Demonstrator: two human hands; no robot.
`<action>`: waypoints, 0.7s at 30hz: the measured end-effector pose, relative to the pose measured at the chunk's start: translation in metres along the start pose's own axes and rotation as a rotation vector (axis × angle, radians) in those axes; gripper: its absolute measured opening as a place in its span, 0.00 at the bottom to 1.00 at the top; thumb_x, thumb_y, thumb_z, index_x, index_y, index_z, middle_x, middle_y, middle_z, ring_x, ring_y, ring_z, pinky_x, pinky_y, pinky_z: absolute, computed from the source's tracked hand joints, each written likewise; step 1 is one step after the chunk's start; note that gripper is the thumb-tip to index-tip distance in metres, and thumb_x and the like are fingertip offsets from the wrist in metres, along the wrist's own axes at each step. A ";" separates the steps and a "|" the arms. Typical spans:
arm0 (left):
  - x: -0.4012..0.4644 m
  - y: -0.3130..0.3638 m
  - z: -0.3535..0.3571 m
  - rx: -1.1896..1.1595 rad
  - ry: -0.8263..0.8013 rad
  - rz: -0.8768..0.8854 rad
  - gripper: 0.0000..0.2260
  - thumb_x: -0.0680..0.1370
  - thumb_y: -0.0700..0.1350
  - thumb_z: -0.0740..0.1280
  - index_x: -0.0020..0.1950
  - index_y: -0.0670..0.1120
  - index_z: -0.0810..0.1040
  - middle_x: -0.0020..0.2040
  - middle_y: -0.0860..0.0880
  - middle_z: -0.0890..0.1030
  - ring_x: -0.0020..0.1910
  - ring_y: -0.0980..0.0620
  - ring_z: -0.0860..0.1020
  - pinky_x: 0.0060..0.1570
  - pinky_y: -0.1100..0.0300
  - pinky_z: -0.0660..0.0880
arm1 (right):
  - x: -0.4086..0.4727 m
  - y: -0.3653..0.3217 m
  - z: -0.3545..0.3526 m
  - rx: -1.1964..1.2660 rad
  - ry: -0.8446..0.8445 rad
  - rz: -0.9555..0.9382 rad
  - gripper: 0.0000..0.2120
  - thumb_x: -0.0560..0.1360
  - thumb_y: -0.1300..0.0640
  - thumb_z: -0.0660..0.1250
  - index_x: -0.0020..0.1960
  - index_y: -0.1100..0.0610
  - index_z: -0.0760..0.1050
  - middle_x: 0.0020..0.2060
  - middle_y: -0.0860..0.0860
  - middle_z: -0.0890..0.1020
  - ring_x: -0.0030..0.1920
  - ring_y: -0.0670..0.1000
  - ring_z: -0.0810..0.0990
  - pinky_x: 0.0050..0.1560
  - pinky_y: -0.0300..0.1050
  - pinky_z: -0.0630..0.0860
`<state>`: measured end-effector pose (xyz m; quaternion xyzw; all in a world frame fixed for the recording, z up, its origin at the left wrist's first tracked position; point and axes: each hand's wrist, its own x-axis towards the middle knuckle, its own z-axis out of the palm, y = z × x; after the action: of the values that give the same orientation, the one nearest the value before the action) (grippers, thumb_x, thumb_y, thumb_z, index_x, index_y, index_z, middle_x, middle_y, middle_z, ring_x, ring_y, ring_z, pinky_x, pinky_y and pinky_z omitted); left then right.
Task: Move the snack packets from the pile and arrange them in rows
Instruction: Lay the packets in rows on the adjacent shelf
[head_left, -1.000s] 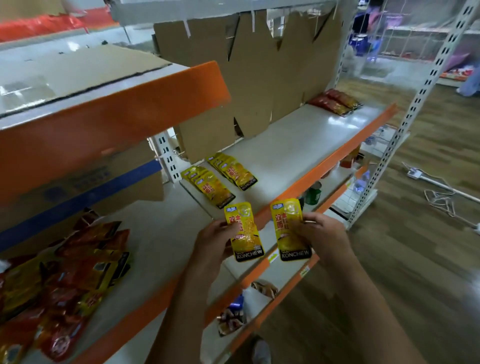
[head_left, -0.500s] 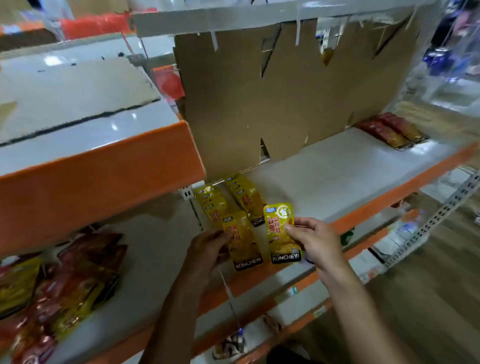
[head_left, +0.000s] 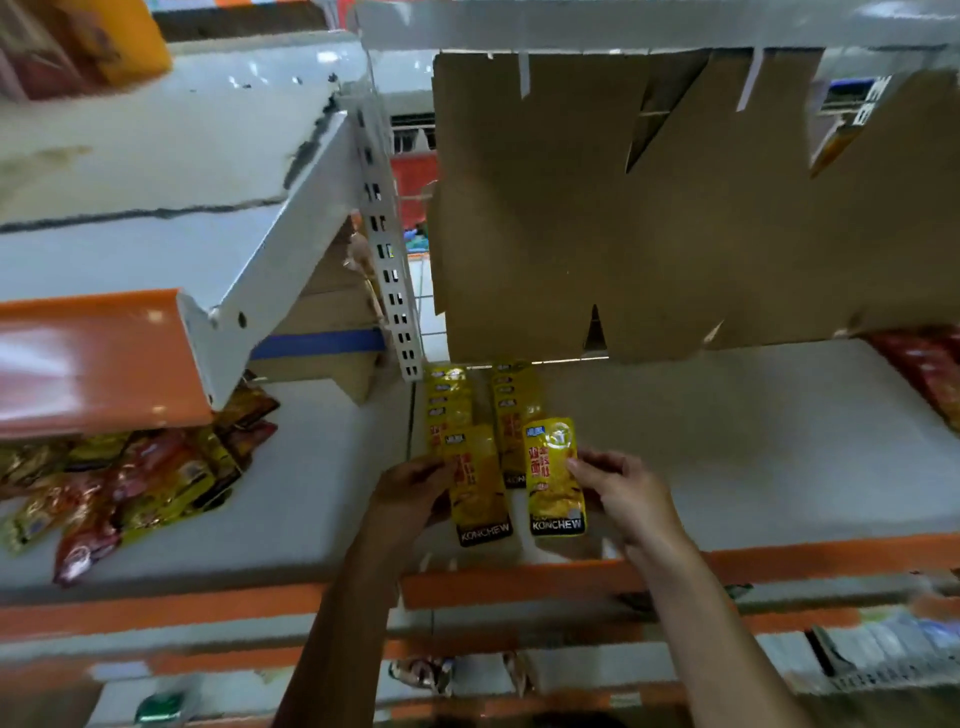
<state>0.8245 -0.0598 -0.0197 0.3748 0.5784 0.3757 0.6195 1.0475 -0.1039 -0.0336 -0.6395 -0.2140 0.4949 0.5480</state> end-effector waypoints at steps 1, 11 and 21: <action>0.000 -0.002 0.000 -0.011 0.026 0.000 0.03 0.79 0.38 0.69 0.50 0.44 0.82 0.40 0.47 0.87 0.38 0.50 0.86 0.40 0.59 0.83 | 0.003 -0.001 0.001 0.007 -0.017 0.005 0.10 0.73 0.66 0.72 0.55 0.65 0.80 0.48 0.61 0.84 0.48 0.59 0.83 0.54 0.55 0.80; 0.006 0.005 -0.001 -0.042 0.165 0.042 0.03 0.76 0.36 0.71 0.45 0.43 0.82 0.35 0.49 0.85 0.32 0.54 0.84 0.32 0.65 0.79 | 0.034 -0.002 0.015 -0.122 -0.104 -0.015 0.08 0.74 0.67 0.71 0.38 0.59 0.81 0.39 0.62 0.83 0.42 0.59 0.81 0.50 0.61 0.78; 0.022 0.006 -0.005 0.026 0.186 0.053 0.04 0.76 0.35 0.71 0.51 0.40 0.81 0.42 0.44 0.84 0.33 0.53 0.84 0.32 0.62 0.81 | 0.046 -0.006 0.014 -0.146 -0.112 0.009 0.07 0.73 0.68 0.71 0.37 0.60 0.82 0.40 0.63 0.85 0.43 0.62 0.84 0.53 0.65 0.78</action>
<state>0.8205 -0.0374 -0.0240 0.3615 0.6281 0.4176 0.5482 1.0560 -0.0570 -0.0449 -0.6501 -0.2768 0.5154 0.4849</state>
